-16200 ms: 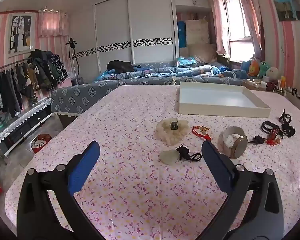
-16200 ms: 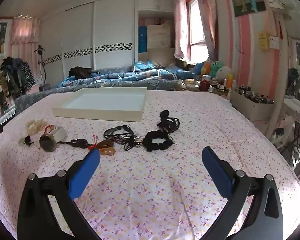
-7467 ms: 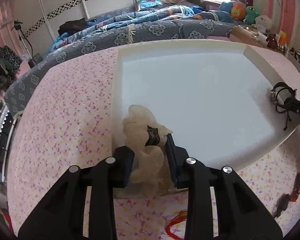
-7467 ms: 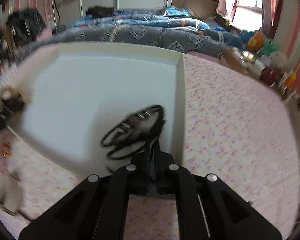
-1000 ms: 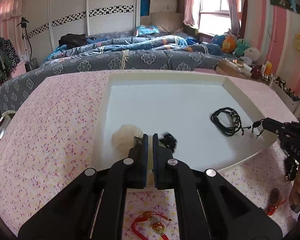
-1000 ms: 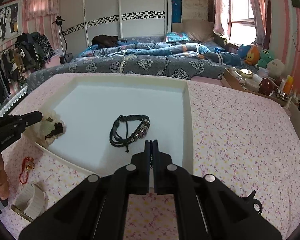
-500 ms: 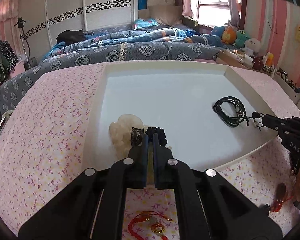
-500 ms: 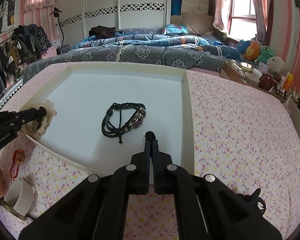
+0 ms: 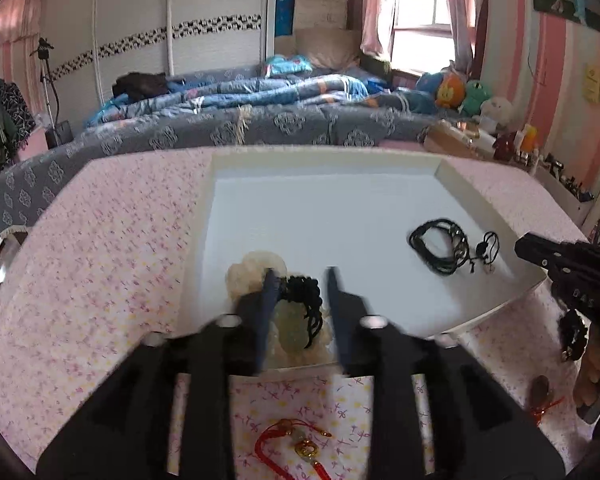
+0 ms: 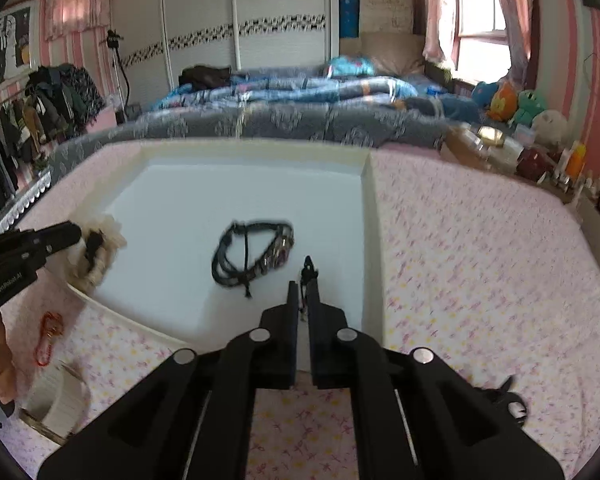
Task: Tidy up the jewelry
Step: 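Open the left tool inside the tray while the right tool releases the charm beside the bracelet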
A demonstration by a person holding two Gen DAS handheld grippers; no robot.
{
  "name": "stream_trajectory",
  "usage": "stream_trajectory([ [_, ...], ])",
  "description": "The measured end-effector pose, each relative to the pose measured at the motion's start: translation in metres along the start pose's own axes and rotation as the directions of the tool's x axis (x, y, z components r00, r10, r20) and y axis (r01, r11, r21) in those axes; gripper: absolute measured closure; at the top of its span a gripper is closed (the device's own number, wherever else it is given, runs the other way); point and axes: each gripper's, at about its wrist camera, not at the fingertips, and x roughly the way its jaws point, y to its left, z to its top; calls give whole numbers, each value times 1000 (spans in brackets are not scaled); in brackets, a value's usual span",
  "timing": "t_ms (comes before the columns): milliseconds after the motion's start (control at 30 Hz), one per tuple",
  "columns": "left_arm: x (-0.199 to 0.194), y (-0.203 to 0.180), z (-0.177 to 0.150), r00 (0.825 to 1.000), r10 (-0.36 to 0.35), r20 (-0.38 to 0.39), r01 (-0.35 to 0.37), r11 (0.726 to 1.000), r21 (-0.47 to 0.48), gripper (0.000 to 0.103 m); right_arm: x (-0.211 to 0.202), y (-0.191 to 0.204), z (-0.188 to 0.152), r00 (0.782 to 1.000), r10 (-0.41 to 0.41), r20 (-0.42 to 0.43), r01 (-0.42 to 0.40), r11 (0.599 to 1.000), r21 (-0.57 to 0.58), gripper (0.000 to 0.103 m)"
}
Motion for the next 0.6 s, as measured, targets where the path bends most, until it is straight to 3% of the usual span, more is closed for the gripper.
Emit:
stream_trajectory([
  [33, -3, 0, 0, 1000, 14, 11, -14, 1000, 7, 63, -7, -1, 1, 1000, -4, 28, 4, 1000, 3, 55],
  [67, -5, 0, 1, 1000, 20, 15, -20, 1000, 9, 63, -12, -3, 2, 999, -10, 44, 10, 1000, 3, 50],
  [233, -8, 6, 3, 1000, 23, 18, -22, 1000, -13, 61, -21, -16, 5, 997, -20, 74, 17, 999, 43, 51],
  [367, -15, 13, 6, 996, 74, 52, -73, 997, -20, 47, -30, -30, 12, 995, -21, 99, 14, 997, 73, 51],
  [533, -25, 15, 13, 996, 65, 61, -64, 998, -6, 47, -32, -36, 15, 995, -18, 96, 9, 996, 89, 50],
  [600, -43, 16, 24, 991, 65, 118, -65, 998, -2, 44, -36, -34, 18, 996, 3, 93, -11, 997, 82, 46],
])
